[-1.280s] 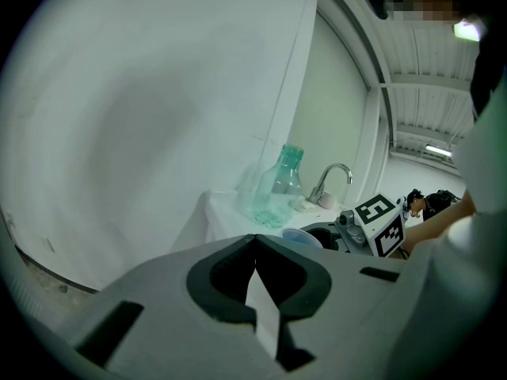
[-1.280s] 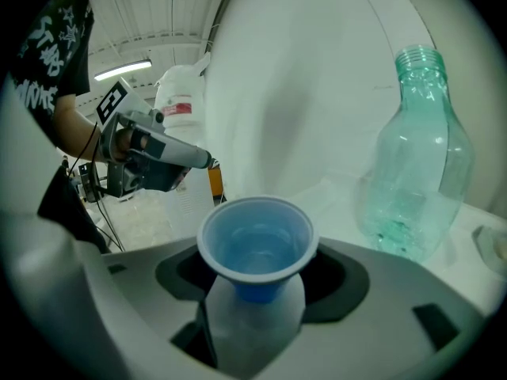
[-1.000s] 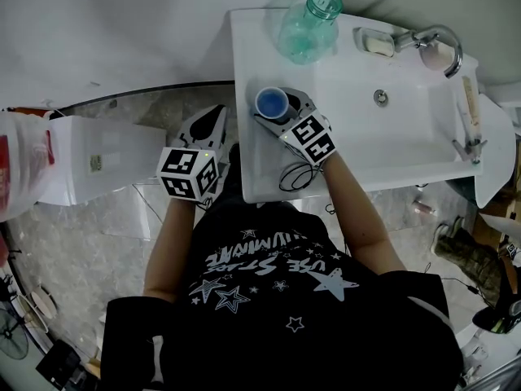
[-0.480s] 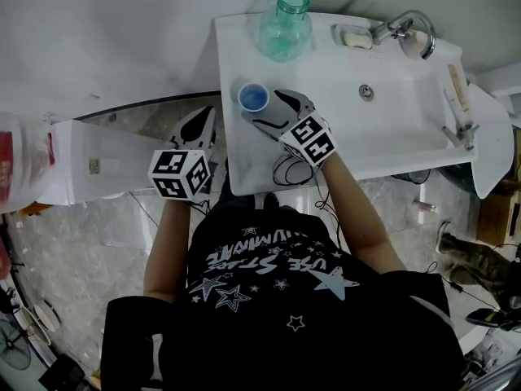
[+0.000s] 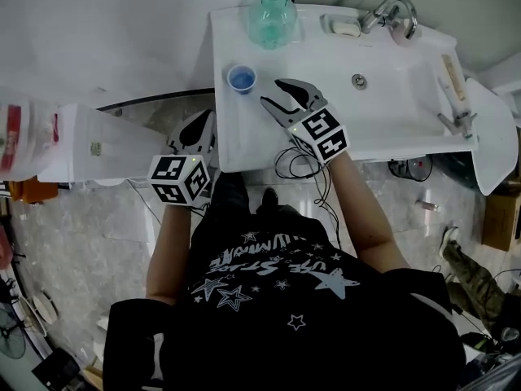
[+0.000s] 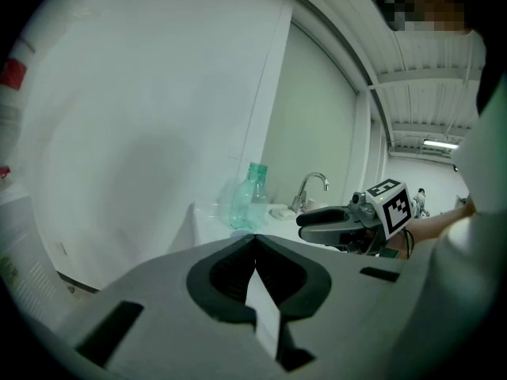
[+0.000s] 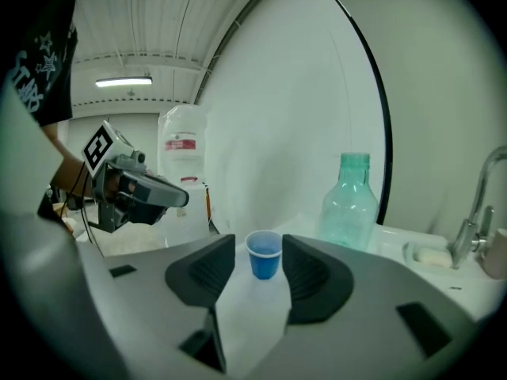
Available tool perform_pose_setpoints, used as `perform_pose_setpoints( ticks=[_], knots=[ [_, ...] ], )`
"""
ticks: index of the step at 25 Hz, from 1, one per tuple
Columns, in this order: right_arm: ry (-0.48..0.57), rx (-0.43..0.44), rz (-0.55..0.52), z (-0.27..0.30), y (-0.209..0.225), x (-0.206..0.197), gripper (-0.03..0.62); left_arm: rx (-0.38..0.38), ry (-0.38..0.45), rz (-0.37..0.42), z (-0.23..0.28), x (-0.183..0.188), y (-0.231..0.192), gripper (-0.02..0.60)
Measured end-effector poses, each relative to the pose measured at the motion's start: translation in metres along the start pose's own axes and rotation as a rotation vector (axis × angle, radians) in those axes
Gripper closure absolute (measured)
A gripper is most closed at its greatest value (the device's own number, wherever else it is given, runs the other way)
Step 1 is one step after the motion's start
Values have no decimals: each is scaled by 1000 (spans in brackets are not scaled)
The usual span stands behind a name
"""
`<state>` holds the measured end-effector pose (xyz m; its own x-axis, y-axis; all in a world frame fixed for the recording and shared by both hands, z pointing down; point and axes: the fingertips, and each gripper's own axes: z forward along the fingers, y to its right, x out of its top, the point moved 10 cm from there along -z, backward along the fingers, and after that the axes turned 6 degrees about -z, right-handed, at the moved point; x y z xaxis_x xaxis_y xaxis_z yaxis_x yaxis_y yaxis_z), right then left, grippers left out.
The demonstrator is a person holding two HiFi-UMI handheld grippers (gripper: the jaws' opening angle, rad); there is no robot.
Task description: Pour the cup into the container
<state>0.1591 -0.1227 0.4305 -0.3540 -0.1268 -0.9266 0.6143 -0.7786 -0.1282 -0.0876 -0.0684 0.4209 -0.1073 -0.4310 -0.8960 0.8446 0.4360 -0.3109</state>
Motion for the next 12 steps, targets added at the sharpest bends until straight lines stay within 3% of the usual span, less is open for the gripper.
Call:
perform_pose_setpoints(
  ticks=[6, 9, 12],
  knots=[
    [18, -51, 10, -18, -14, 4, 484, -17, -4, 14, -12, -8, 12, 572],
    [12, -97, 19, -24, -18, 3, 582, -36, 1, 13, -13, -9, 13, 572],
    [0, -132, 33, -29, -25, 3, 586, -71, -11, 16, -16, -12, 12, 572]
  ],
)
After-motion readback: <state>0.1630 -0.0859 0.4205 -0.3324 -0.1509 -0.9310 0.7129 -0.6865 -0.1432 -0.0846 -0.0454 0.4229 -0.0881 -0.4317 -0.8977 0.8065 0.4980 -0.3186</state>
